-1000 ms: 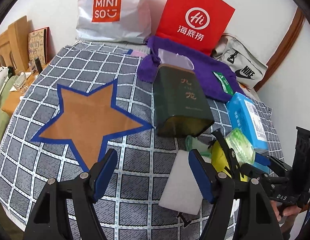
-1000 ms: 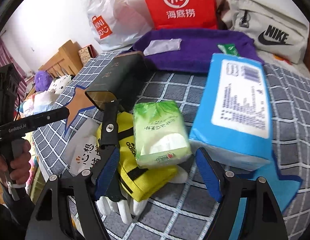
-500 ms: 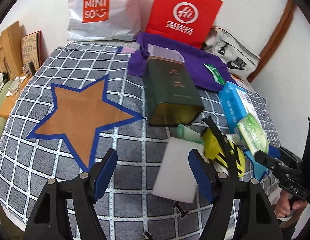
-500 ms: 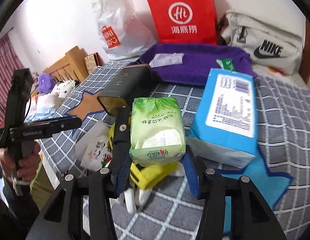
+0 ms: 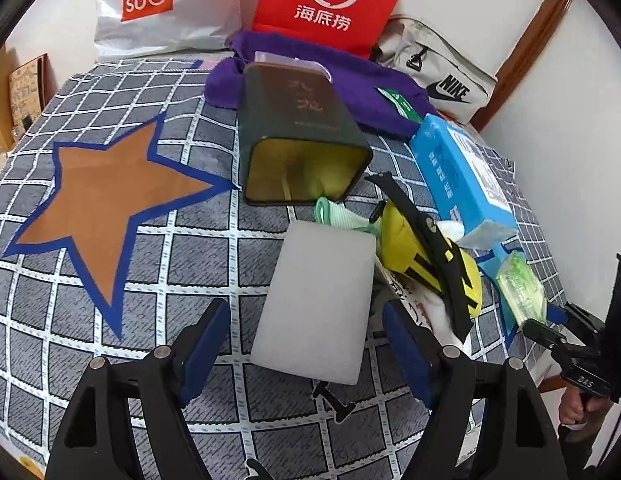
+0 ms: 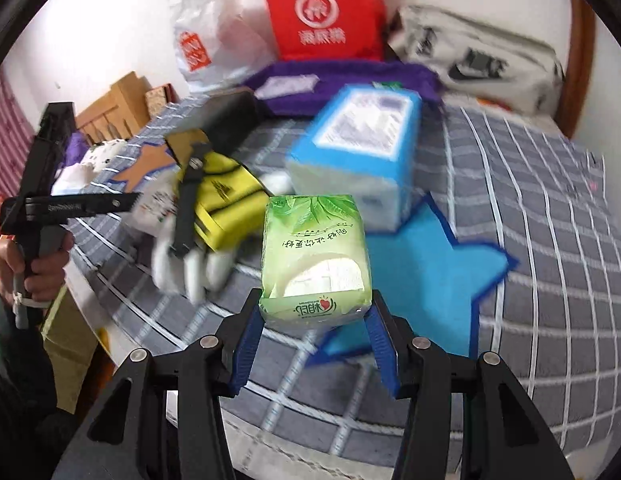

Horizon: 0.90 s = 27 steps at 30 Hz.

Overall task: Organize soft objects
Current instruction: 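Move the left tool to the white foam block while the right tool approaches the light green tissue pack, then close the left tool on the foam block while the right tool grips the tissue pack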

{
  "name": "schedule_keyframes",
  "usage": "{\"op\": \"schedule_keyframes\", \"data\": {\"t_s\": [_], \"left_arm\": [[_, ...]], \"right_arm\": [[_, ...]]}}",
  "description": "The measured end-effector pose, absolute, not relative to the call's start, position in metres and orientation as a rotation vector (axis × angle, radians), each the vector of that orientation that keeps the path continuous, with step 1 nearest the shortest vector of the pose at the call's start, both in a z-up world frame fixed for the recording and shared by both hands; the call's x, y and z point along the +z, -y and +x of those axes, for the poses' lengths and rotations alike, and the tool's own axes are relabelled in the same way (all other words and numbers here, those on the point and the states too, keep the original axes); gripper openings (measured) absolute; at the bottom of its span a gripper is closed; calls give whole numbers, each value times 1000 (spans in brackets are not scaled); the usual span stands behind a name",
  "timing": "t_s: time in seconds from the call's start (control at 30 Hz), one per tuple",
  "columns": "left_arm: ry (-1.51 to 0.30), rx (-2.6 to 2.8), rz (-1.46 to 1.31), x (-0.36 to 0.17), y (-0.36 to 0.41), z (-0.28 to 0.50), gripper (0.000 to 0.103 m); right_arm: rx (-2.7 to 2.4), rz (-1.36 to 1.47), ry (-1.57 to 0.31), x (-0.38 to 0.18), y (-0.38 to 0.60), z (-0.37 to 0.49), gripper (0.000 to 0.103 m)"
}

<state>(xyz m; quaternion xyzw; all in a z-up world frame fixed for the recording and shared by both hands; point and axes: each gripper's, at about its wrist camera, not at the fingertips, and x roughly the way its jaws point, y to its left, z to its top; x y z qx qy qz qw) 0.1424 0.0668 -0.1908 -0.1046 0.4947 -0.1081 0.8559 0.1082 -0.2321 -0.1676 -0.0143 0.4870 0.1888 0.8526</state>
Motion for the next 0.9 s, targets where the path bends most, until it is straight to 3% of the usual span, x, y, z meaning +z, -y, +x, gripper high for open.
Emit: {"op": "schedule_keyframes", "data": {"t_s": [0.1, 0.13, 0.17, 0.27, 0.4, 0.5, 0.63, 0.8, 0.9], "left_arm": [[-1035, -223, -203, -194, -65, 144, 75], [-1028, -220, -198, -194, -65, 144, 71], [-1023, -220, -201, -193, -66, 143, 61], [-1014, -245, -245, -189, -72, 143, 51], [-986, -182, -196, -182, -74, 141, 51], [-989, -160, -191, -180, -79, 141, 51], [-1023, -105, -144, -187, -80, 145, 51], [-1056, -87, -82, -200, -67, 151, 54], [-1038, -94, -62, -194, -63, 149, 49]], "right_arm": [[395, -20, -1053, -181, 233, 111, 52], [395, -22, -1057, -184, 232, 113, 52], [395, -25, -1060, -187, 231, 114, 53], [394, -27, -1071, -192, 229, 117, 56], [378, -17, -1062, -193, 229, 121, 67], [362, -21, -1056, -194, 227, 125, 67], [335, -56, -1057, -194, 226, 126, 53], [332, -61, -1041, -183, 228, 124, 53], [340, -55, -1017, -172, 230, 121, 53]]}}
